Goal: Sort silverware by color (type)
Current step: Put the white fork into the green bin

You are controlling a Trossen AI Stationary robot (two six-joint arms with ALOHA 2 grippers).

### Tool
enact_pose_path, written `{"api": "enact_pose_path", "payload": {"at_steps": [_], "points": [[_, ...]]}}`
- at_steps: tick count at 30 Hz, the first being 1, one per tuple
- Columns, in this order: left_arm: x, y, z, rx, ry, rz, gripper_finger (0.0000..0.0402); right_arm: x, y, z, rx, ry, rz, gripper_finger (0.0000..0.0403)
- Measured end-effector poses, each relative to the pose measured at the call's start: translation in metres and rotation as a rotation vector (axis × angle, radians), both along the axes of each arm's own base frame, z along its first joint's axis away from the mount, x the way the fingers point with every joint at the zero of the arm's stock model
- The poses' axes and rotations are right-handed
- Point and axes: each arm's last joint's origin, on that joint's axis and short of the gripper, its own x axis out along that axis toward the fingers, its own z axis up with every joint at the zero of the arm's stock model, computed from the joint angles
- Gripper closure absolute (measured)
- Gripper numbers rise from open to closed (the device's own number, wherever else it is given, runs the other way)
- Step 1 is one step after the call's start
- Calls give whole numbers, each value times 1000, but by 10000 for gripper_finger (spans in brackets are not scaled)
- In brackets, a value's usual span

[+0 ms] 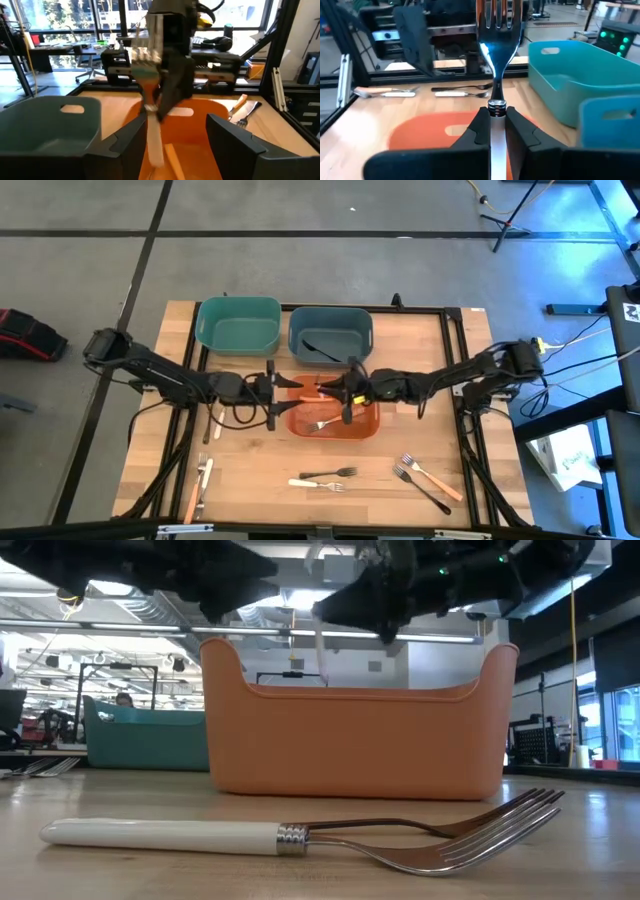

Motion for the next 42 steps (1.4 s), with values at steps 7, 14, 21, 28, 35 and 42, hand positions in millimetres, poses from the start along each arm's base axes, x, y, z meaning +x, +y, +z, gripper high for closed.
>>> {"api": "enact_pose_path", "payload": {"at_steps": [7,14,21,28,35,42], "points": [[13,-8,2,7,11,-19,204,15,18,9,-51,13,52,386],[15,-11,5,0,-15,-49,204,25,19,4,-56,26,52,386],[15,-12,4,26,-6,-63,239,27,19,5,-56,20,60,386],[14,-13,4,54,-3,-62,356,27,20,6,-55,15,70,386],[14,-12,4,57,-4,-58,380,27,19,7,-40,5,65,381],[13,-15,4,56,-6,-73,385,16,19,20,-55,54,59,296]]}}
